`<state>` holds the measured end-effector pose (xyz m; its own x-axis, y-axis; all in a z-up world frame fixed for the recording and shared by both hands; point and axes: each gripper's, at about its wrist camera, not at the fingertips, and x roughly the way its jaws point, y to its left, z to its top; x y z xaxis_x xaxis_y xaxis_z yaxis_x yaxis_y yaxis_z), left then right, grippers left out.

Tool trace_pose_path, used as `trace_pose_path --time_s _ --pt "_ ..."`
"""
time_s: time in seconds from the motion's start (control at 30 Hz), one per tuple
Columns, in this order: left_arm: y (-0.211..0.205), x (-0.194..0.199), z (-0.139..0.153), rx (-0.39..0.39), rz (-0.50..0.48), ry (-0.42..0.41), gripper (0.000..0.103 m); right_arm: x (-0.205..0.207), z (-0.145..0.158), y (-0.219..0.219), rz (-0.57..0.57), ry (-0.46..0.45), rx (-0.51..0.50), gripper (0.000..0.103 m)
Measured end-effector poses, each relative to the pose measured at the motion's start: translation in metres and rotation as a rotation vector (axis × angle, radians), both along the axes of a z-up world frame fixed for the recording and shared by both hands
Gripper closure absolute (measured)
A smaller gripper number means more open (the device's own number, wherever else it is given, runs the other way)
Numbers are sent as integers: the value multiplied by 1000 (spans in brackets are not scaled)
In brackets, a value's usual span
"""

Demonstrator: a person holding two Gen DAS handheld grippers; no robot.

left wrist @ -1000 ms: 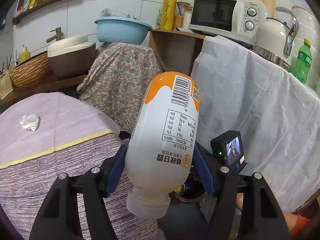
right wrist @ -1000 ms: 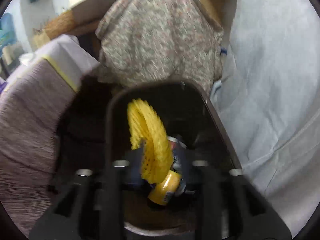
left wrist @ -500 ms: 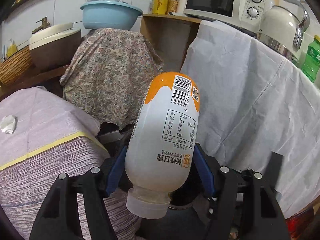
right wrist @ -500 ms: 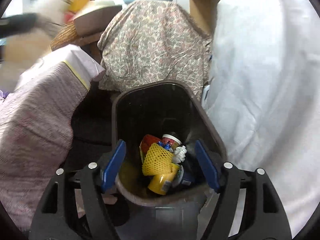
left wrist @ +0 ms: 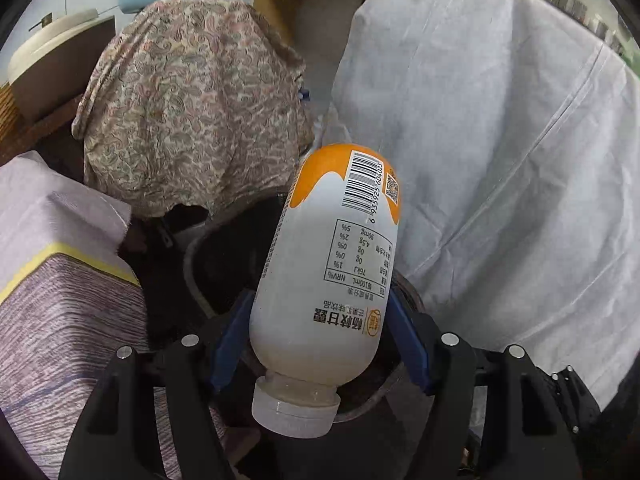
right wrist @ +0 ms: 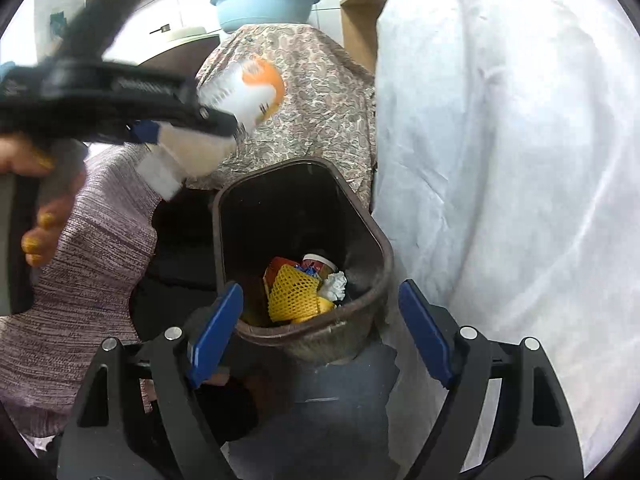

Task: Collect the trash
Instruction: 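Carry bottle and yellow net to the bin and release both, then move both tools back over the table toward the purple wrapper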

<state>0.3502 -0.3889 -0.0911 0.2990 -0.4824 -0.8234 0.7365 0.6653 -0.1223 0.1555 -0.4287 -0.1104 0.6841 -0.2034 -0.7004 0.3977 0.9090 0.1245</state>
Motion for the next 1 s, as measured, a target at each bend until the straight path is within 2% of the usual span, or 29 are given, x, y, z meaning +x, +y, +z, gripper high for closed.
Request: trace_pose_path --time_s 0.1,0.17,0.23,0.43,0.63,0.9,1.0 --pt "-7 1 -9 21 3 23 33 -6 0 -3 -14 2 8 23" --pt "-8 1 -11 19 6 23 24 -10 -1 -4 -23 5 9 23" --pt "-8 -1 -9 10 7 10 21 -12 -2 -4 -28 11 6 23" --pt "-3 -7 4 -3 -8 -26 20 -14 2 -3 -33 9 -6 23" --pt "19 -10 25 -32 -10 -63 20 -7 12 1 -14 -10 -16 23" --pt "93 -4 66 -91 71 -151 16 18 30 24 61 -26 -49 21" --pt "130 -2 80 -88 118 -214 14 30 35 38 102 -36 -45 21"
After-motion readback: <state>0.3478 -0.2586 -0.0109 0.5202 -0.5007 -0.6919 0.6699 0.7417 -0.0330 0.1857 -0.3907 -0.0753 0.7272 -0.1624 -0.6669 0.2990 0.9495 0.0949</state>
